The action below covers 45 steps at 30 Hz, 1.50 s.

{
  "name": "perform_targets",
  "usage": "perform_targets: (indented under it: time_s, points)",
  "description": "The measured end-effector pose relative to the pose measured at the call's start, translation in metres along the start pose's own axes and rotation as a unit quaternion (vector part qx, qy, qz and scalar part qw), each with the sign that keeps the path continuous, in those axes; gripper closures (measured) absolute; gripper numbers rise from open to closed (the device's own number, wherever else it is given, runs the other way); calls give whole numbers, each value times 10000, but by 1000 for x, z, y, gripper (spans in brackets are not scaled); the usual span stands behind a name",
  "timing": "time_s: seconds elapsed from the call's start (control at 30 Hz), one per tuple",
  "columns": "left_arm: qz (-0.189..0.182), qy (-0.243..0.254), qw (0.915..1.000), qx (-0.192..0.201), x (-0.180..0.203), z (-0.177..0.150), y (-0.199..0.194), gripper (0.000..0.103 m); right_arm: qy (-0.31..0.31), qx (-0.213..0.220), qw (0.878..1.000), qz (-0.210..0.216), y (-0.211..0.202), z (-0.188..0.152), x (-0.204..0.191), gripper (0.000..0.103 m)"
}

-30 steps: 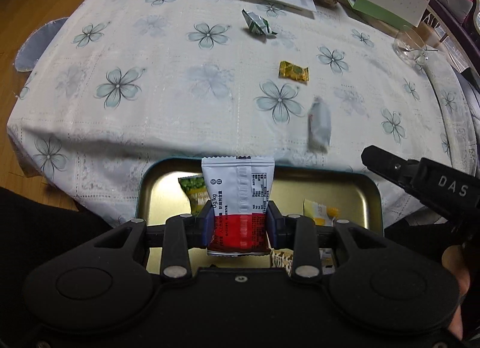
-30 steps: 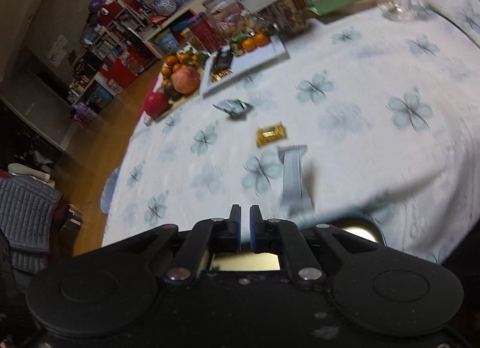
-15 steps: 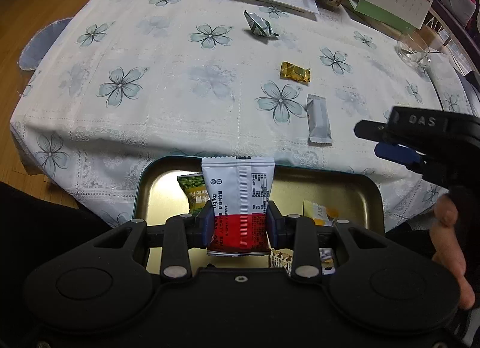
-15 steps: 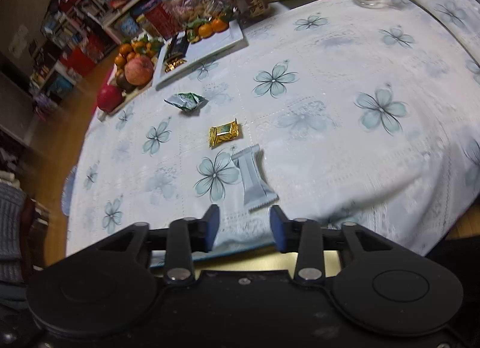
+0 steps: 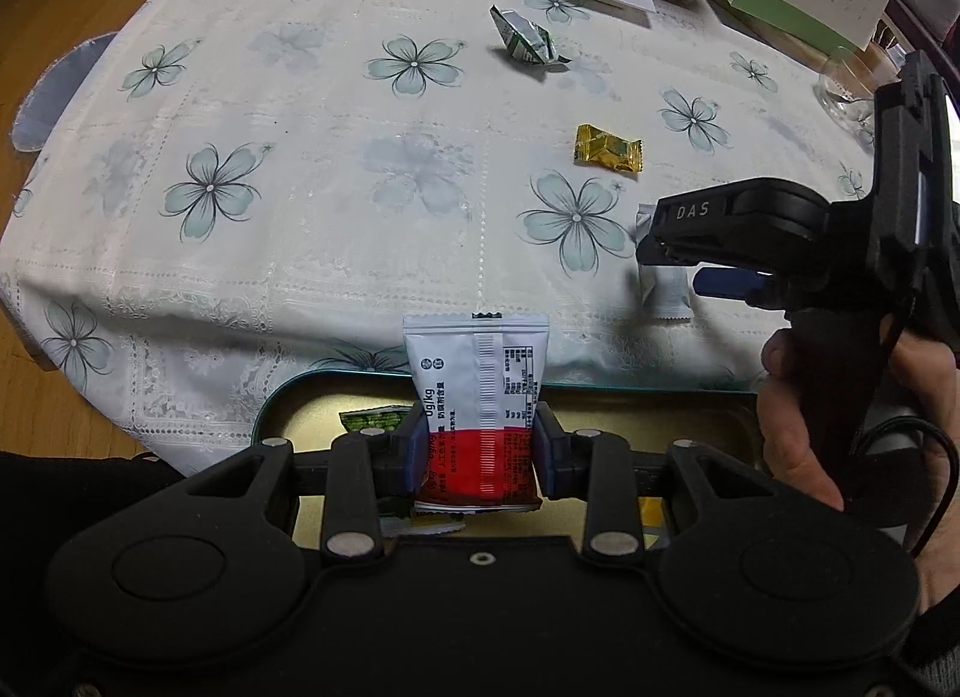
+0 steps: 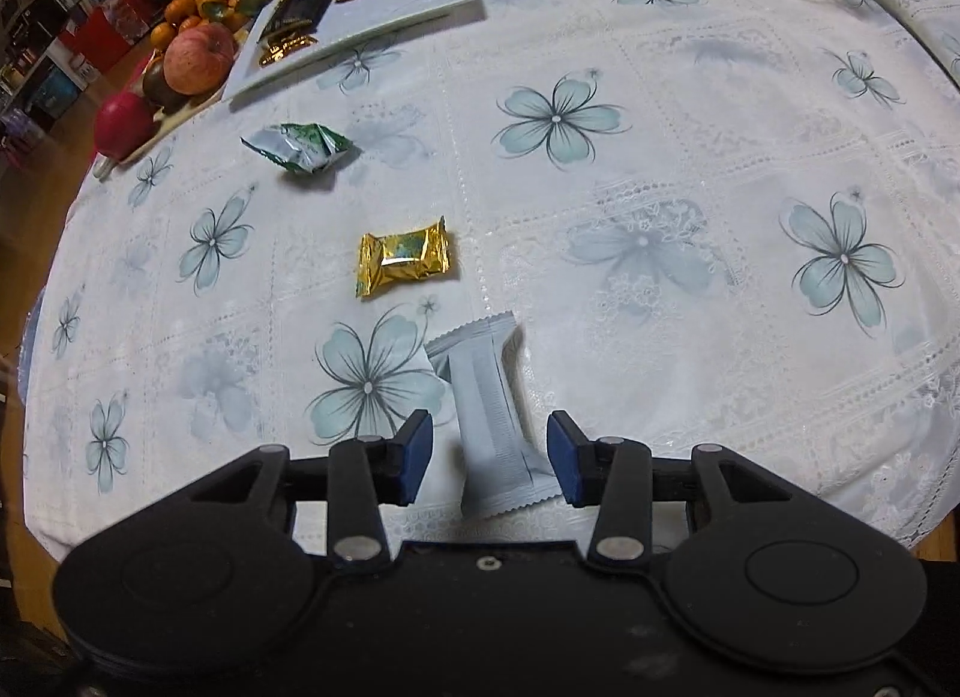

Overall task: Organize snacks
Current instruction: 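Carry the red-and-white packet over the tray while the right gripper regrasps the white bar, then carry the white sesame bar with the right gripper to the tray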

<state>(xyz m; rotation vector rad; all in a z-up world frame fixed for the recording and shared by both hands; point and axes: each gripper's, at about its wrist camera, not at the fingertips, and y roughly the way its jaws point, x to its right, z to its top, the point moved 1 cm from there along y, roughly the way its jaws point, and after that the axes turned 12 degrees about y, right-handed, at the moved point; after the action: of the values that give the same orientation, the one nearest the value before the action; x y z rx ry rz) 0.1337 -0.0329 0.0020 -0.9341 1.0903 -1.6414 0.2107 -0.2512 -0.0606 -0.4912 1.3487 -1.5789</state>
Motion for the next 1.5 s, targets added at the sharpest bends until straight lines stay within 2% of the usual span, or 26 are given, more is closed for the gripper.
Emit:
perform_targets:
  time_s: [0.03, 0.1, 0.17, 0.33, 0.47, 0.6, 0.73, 0.87, 1.1, 1.33, 1.5]
  points:
    - [-21, -6, 10000, -25, -1, 2, 2, 61, -32, -39, 10000, -35, 4, 0, -1, 59]
    - [-32, -24, 10000, -61, -2, 6, 7, 61, -73, -85, 9998, -135, 11, -1, -4, 76]
    - [-17, -41, 10000, -85, -3, 9, 10, 61, -88, -118, 9998, -160, 15, 1, -5, 80]
    - [-10, -32, 10000, -43, -4, 13, 5, 61, 16, -36, 10000, 68, 0, 7, -5, 81]
    - [-3, 8, 9999, 116, -3, 12, -10, 61, 204, 186, 9986, 441, -41, 12, -1, 81]
    - [19, 74, 9996, 277, 2, 4, -30, 61, 362, 379, 9949, 867, -90, 2, 9, 81]
    - [100, 131, 9991, 400, 10, -10, -46, 61, 286, 529, 9920, 1109, -132, -24, 18, 81]
    - [353, 237, 9976, 549, 19, -30, -59, 61, 192, 634, 9891, 1317, -162, -61, 31, 81]
    - [743, 428, 9936, 733, 34, -65, -72, 61, 13, 984, 9864, 1315, -190, -122, 54, 81]
    - [659, 443, 9940, 747, 40, -99, -72, 61, -104, 1198, 9845, 1277, -199, -167, 76, 81]
    - [532, 315, 9937, 933, 29, -119, -67, 61, -107, 1356, 9833, 1205, -192, -194, 96, 81]
